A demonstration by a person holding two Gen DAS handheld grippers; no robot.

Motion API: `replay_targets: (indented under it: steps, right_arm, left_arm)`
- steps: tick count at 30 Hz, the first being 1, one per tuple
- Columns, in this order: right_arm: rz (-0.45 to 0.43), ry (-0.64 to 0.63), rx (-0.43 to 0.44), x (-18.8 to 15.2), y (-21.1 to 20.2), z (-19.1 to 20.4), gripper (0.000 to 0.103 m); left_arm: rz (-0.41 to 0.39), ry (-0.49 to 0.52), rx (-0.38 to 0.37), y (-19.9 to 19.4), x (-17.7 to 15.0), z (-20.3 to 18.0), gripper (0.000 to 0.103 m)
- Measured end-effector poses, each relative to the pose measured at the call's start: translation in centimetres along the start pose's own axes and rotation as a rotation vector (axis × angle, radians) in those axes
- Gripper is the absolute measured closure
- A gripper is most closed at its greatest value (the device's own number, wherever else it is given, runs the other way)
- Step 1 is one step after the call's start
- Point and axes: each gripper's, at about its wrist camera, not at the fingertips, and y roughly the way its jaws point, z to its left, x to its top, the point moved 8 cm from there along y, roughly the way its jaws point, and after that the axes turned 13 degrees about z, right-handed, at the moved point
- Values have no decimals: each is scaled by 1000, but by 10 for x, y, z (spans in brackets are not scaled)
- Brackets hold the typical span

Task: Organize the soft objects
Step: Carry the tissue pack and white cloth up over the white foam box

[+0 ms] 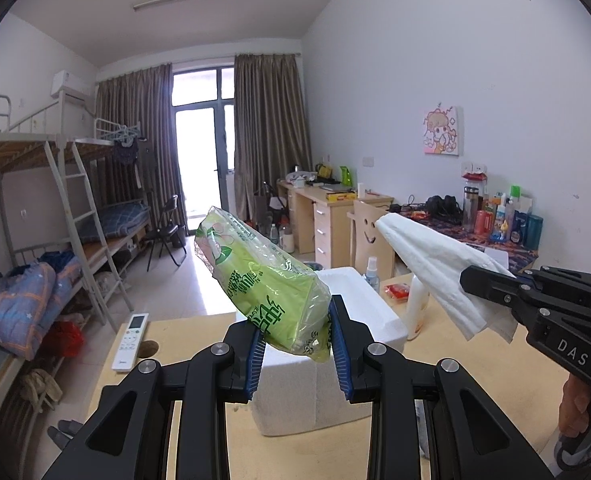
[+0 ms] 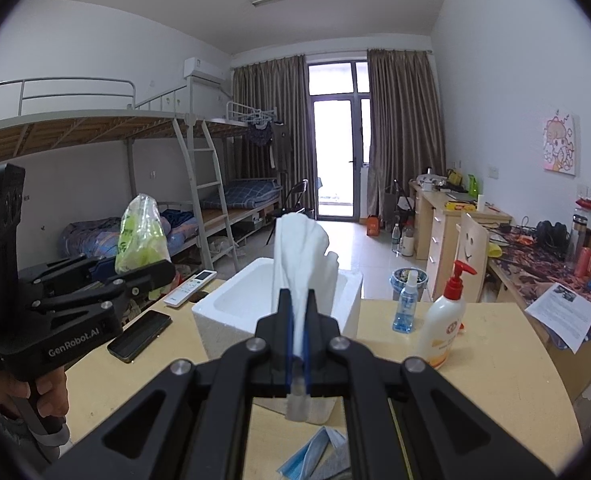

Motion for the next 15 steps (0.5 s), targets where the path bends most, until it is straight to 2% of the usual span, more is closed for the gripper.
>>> replay_targets:
  steps: [15]
  right_arm:
    - [50, -18, -3, 18, 40, 4, 97]
  left_arm:
    - [29, 5, -29, 41, 14, 7, 71]
